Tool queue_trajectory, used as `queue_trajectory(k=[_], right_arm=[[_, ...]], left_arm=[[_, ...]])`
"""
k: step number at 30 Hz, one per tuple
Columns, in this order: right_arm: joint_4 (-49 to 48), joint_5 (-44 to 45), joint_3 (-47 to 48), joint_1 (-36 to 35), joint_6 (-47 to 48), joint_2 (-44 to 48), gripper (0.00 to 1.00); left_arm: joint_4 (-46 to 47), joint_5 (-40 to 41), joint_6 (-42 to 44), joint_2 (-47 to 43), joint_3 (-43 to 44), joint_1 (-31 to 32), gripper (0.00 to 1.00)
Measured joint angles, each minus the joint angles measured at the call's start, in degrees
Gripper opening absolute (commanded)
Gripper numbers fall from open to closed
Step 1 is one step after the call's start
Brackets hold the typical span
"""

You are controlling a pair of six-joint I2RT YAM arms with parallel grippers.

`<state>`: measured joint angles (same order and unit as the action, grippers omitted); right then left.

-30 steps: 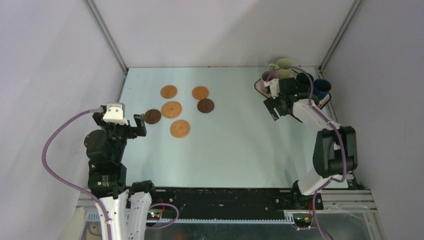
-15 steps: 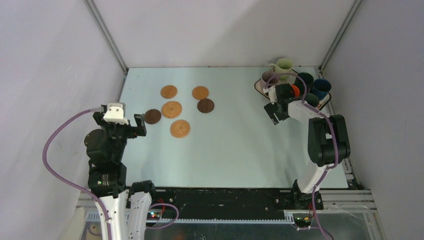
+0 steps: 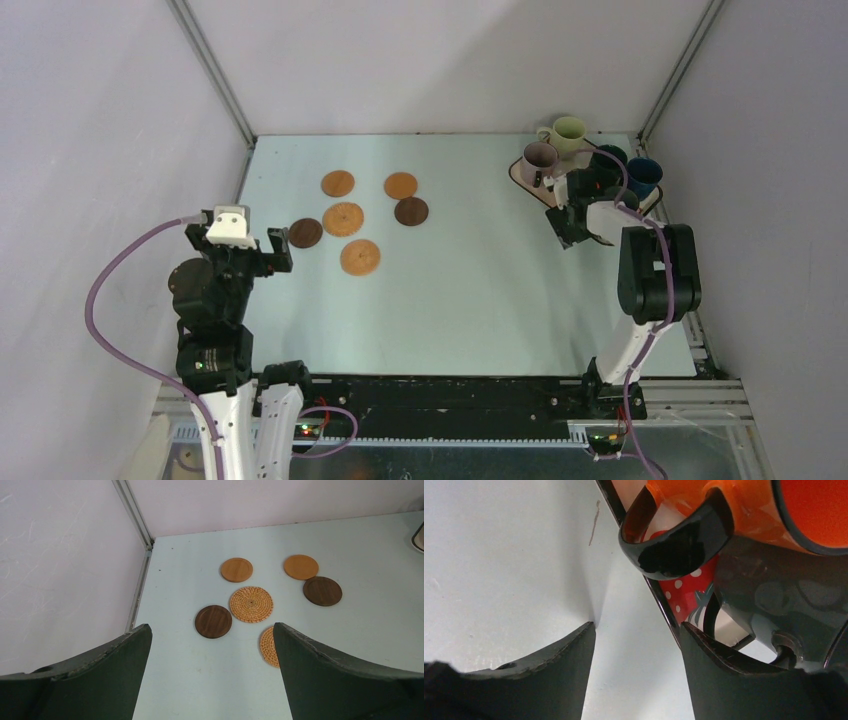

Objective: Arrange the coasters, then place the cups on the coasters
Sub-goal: Move the tray to the corner of the board.

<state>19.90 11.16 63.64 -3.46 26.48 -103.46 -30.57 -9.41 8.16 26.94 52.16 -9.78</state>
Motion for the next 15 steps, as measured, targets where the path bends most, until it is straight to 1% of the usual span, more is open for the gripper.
queue_trajectory(k=[5, 7, 10, 11, 13, 15], right_arm=[[-0.81, 0.22, 0.02, 0.11, 0.02, -0.52, 0.58], [-1.22, 0.46, 0.02, 0.04, 0.11, -0.79, 0.50], [-2.60, 2.01, 0.13, -0.04, 0.59, -1.60, 0.44], [-3.02, 2.38, 0.22, -0.04, 0.63, -1.84, 0.36], [-3.56, 3.13, 0.26, -0.02, 0.90, -2.16, 0.28], [-4.31, 4.46, 0.39, 0.11, 1.18, -2.47, 0.27]], left_arm=[[0.00, 0.00, 0.00, 0.00, 0.00, -0.04, 0.98], [0.00, 0.00, 0.00, 0.00, 0.00, -0.07, 0.98], [0.00, -0.02, 0.00, 0.00, 0.00, -0.07, 0.98], [0.00, -0.02, 0.00, 0.00, 0.00, -0.07, 0.98], [0.00, -0.02, 0.00, 0.00, 0.00, -0.07, 0.98], [0.00, -0.02, 0.00, -0.04, 0.00, -0.07, 0.98]])
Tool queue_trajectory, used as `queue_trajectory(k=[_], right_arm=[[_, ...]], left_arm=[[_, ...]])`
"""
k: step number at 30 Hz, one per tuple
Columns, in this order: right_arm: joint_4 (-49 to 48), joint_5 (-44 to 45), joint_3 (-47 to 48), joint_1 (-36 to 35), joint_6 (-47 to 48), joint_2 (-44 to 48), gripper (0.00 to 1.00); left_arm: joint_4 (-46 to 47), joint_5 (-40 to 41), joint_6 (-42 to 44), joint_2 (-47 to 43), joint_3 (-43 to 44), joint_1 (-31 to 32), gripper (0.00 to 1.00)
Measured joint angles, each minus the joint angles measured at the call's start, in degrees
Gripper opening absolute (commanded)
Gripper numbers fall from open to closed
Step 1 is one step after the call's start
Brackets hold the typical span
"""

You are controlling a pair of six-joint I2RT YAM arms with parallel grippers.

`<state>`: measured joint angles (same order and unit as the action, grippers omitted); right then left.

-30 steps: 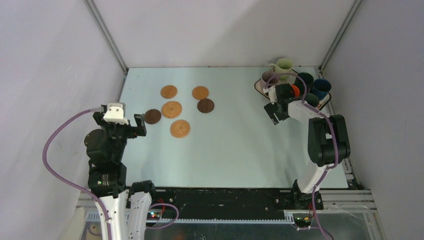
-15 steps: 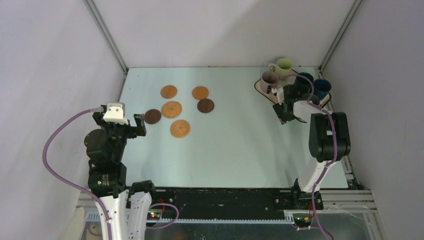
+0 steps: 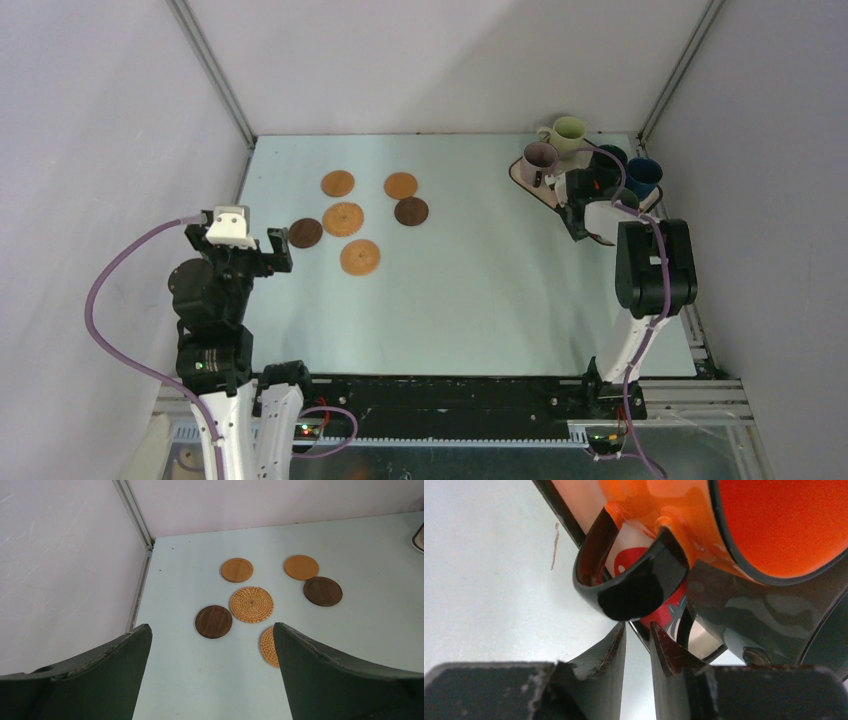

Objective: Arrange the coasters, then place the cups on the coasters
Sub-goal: Move the tray to the corner of the board.

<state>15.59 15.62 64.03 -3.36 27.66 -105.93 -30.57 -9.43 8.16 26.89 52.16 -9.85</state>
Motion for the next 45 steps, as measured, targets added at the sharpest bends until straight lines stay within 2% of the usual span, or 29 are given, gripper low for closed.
queue_trajectory(k=[3, 7, 8, 10, 23, 45], right_arm=[[-0.94, 1.09, 0.02, 0.04, 0.33, -0.70, 0.25], [-1.14, 2.01, 0.13, -0.22, 1.03, -1.14, 0.12], [-1.14, 2.14, 0.13, -0.33, 1.49, -1.16, 0.04], [-1.05, 2.54, 0.17, -0.55, 2.05, -1.31, 0.00], [0.02, 1.77, 0.26, -0.72, 4.81, -1.07, 0.00], [11.82, -7.72, -1.79, -2.05, 9.11, 4.55, 0.00]], left_arm=[[0.00, 0.00, 0.00, -0.04, 0.00, -0.04, 0.98], [0.00, 0.00, 0.00, -0.04, 0.00, -0.04, 0.98], [0.00, 0.00, 0.00, -0.04, 0.00, -0.04, 0.98], [0.00, 0.00, 0.02, -0.04, 0.00, -0.04, 0.98], [0.00, 0.00, 0.09, -0.13, 0.00, -0.04, 0.98], [-0.02, -0.02, 0.09, -0.70, -0.74, -0.04, 0.98]])
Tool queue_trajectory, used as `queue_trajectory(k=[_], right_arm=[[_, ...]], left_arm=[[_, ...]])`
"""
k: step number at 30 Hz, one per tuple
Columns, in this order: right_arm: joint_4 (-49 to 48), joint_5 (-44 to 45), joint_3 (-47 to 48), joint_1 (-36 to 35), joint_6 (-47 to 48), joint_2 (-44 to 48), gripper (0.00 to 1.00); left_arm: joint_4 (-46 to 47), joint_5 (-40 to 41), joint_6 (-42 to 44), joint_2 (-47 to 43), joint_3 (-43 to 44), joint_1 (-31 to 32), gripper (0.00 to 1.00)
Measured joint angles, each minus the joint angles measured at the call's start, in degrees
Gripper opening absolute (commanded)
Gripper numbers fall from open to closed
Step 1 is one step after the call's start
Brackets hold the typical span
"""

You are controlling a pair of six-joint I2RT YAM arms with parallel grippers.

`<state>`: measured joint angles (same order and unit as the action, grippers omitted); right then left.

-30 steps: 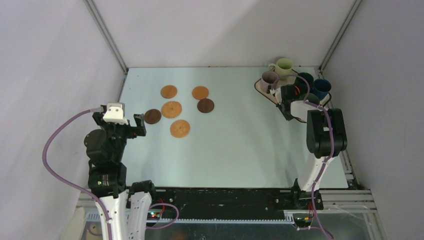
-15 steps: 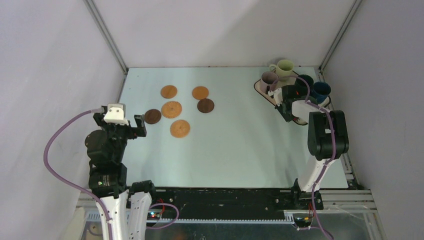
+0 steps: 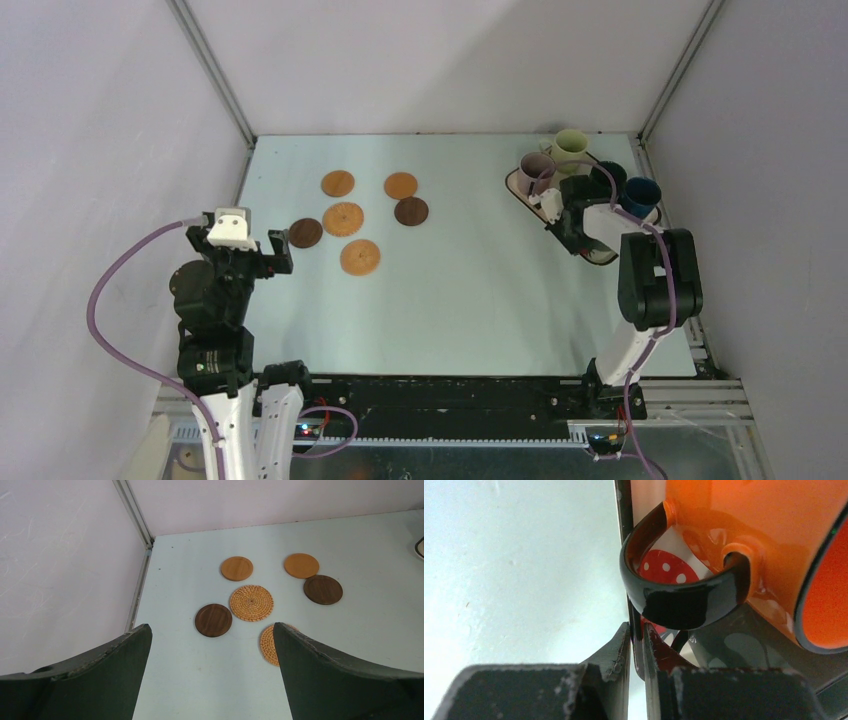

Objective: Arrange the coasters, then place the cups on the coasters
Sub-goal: Move the tray to the corner of the board.

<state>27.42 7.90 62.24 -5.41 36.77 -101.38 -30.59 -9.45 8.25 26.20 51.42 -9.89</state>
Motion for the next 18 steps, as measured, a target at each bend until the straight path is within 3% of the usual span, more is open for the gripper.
queue_trajectory(k=[13, 15, 18], right_arm=[[4.50, -2.05, -1.86, -2.08, 2.84, 2.71, 0.00], [5.49, -2.84, -2.32, -2.45, 2.91, 3.41, 0.06], [6.91, -3.96, -2.80, -2.80, 2.91, 4.37, 0.33]], left_arm=[[0.00, -0.26, 0.39, 0.00, 0.00, 0.00, 0.98], [0.00, -0.26, 0.39, 0.00, 0.00, 0.00, 0.98], [0.00, -0.26, 0.39, 0.00, 0.00, 0.00, 0.98]])
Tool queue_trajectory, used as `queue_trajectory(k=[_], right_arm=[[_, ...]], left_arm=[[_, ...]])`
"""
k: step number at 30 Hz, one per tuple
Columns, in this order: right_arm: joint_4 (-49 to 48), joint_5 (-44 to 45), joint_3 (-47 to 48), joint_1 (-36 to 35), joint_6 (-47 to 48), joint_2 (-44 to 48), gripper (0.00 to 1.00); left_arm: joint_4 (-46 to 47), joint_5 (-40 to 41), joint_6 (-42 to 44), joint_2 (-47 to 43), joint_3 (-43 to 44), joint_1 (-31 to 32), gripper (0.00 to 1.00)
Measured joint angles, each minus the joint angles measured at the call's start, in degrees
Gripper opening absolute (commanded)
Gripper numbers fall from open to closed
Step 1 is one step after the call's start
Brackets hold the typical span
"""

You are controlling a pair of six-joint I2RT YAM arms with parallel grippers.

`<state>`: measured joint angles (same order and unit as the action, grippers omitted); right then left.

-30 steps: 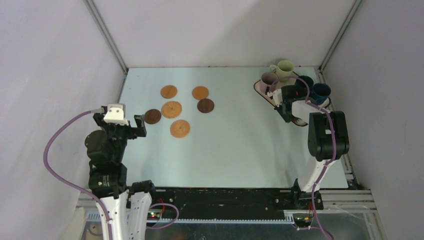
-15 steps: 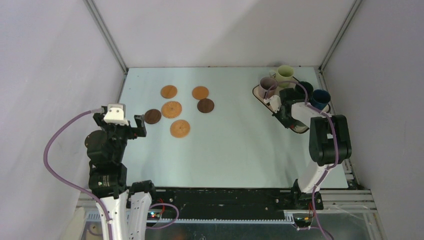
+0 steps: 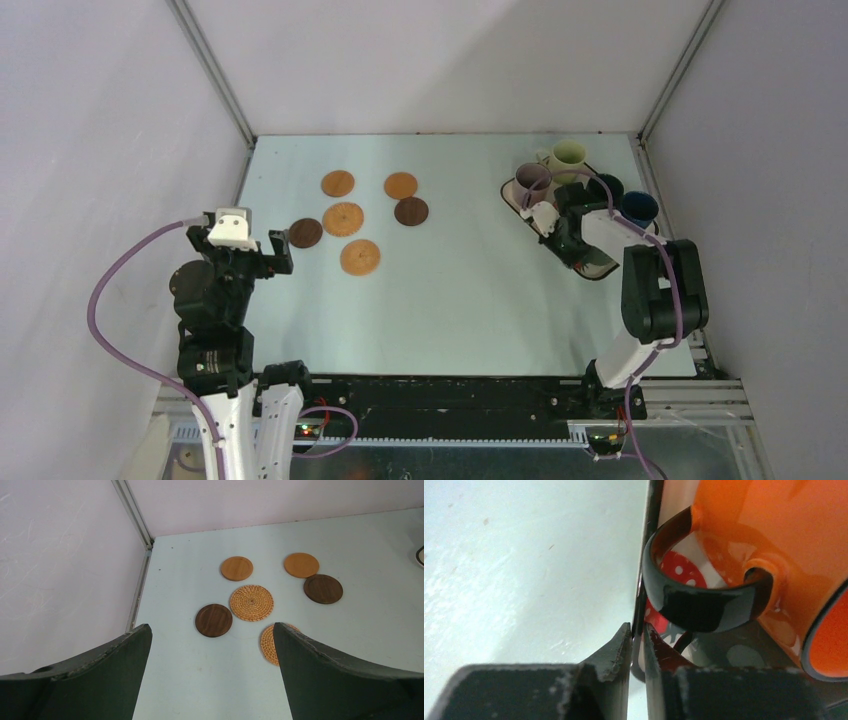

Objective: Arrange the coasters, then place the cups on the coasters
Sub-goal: Move the tray to the corner of the board.

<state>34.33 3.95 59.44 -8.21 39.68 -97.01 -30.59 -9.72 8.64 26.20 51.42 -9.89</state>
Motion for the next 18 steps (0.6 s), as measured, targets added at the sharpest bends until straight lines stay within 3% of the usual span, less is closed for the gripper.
queue_trajectory(k=[6, 10, 18], right_arm=[[5.20, -4.24, -0.59, -0.20, -0.39, 3.87, 0.67], [6.82, -6.27, -0.59, -0.13, -0.24, 6.05, 0.97], [10.08, -7.61, -0.48, 0.98, -0.46, 12.07, 0.99]], left_arm=[[0.00, 0.00, 0.00, 0.00, 0.00, 0.00, 0.98], [0.00, 0.00, 0.00, 0.00, 0.00, 0.00, 0.98], [0.00, -1.22, 0.35, 0.00, 0.00, 0.00, 0.98]])
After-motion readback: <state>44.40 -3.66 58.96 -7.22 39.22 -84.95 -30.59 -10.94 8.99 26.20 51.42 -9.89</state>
